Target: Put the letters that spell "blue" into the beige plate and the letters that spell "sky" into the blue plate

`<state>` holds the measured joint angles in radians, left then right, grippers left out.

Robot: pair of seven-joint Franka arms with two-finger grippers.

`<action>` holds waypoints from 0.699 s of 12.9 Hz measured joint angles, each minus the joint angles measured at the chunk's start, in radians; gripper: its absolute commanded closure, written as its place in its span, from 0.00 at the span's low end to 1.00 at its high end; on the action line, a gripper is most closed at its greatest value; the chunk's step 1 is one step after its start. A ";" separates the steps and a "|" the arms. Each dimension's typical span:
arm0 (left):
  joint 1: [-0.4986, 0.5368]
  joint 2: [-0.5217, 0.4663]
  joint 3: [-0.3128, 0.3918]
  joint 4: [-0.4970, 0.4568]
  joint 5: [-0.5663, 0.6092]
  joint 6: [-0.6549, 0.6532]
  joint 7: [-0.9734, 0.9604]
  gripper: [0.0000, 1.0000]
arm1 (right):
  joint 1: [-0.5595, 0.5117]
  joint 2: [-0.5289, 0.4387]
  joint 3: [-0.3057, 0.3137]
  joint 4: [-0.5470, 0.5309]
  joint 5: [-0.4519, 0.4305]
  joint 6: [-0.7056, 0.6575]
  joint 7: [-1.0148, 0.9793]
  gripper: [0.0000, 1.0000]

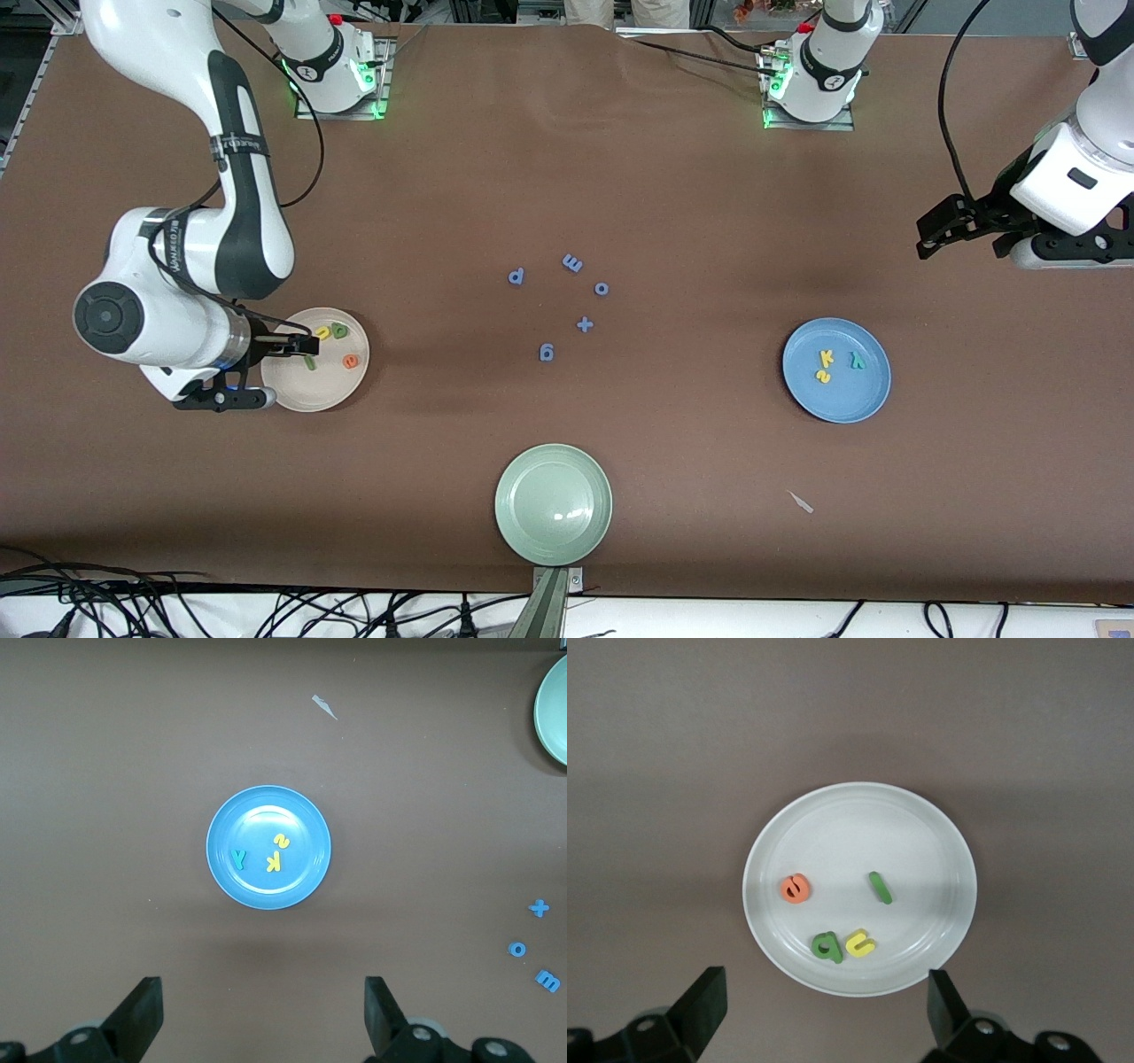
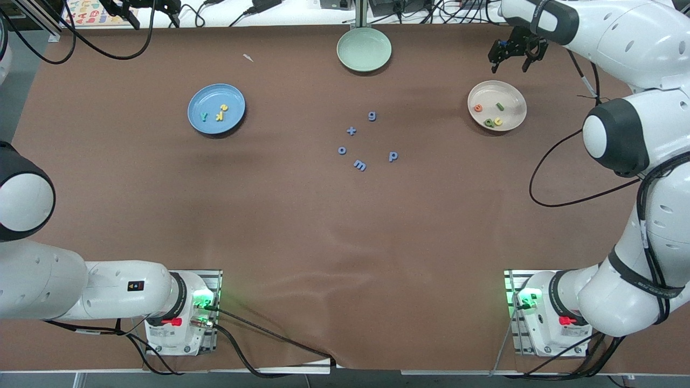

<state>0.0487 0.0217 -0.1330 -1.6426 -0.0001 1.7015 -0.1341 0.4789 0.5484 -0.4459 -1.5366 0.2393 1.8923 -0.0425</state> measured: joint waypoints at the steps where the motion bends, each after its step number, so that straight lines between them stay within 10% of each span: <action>1: 0.000 0.000 0.000 0.000 0.000 0.000 0.000 0.00 | 0.000 -0.021 -0.003 0.005 -0.001 -0.020 0.000 0.00; 9: 0.000 0.000 0.000 0.001 0.000 -0.001 0.000 0.00 | 0.040 -0.262 0.003 0.056 -0.152 -0.233 0.032 0.00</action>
<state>0.0483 0.0222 -0.1331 -1.6417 -0.0001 1.7005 -0.1341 0.5187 0.2860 -0.4428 -1.4804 0.0873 1.6594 -0.0105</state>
